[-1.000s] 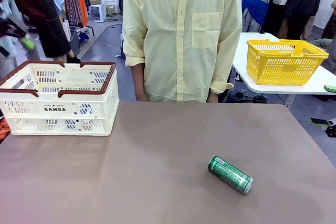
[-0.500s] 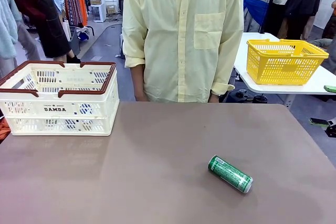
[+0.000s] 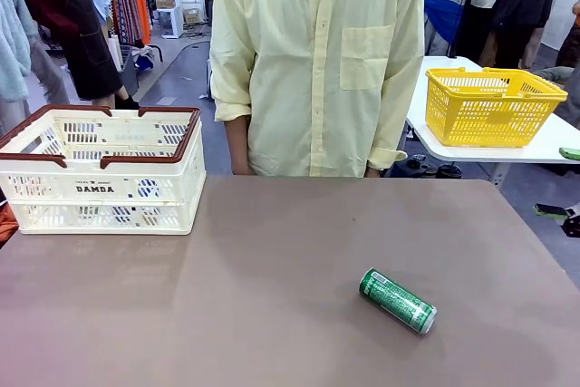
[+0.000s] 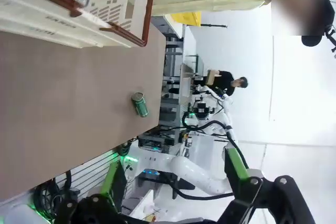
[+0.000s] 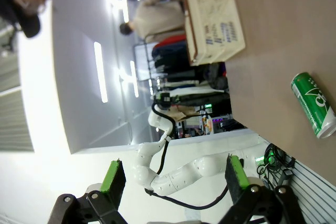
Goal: Place the drinks into the Shopping basket.
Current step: Pick up one drink and place it into the Shopping basket.
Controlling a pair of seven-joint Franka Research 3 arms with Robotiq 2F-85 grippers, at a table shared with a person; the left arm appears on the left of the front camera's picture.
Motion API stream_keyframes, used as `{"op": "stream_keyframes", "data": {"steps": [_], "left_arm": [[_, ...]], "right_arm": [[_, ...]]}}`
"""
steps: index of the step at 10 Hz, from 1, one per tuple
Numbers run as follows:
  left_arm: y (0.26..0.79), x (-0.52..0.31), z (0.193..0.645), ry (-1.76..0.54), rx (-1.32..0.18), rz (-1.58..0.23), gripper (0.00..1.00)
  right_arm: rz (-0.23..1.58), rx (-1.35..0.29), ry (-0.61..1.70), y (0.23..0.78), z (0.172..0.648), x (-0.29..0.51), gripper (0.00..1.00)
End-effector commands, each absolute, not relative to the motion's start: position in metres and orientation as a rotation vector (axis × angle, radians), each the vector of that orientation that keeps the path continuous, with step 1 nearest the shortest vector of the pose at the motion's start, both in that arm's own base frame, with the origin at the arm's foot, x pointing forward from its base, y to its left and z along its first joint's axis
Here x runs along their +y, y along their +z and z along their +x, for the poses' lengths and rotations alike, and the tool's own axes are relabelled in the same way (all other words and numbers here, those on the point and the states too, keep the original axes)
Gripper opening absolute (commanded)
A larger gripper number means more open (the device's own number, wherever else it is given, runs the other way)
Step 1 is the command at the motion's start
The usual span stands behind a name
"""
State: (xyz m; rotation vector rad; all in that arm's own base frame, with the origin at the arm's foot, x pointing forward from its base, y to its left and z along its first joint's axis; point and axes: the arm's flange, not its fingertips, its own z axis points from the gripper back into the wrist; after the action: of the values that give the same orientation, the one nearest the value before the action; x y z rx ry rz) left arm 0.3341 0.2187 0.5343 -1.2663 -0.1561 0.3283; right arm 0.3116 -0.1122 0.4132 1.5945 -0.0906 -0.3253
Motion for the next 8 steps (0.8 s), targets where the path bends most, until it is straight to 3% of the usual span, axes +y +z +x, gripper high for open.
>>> {"op": "stream_keyframes", "data": {"steps": [1, 8], "left_arm": [[0.5479, 0.2111, 0.3319, 0.337, -0.161, -1.234, 1.00], [0.5479, 0.2111, 0.3319, 0.337, -0.161, -1.234, 1.00]], "right_arm": [[1.612, -0.092, -0.328, 0.4187, 0.3124, -0.1119, 1.00], [1.612, -0.092, -0.328, 0.4187, 0.3124, -0.1119, 1.00]]}}
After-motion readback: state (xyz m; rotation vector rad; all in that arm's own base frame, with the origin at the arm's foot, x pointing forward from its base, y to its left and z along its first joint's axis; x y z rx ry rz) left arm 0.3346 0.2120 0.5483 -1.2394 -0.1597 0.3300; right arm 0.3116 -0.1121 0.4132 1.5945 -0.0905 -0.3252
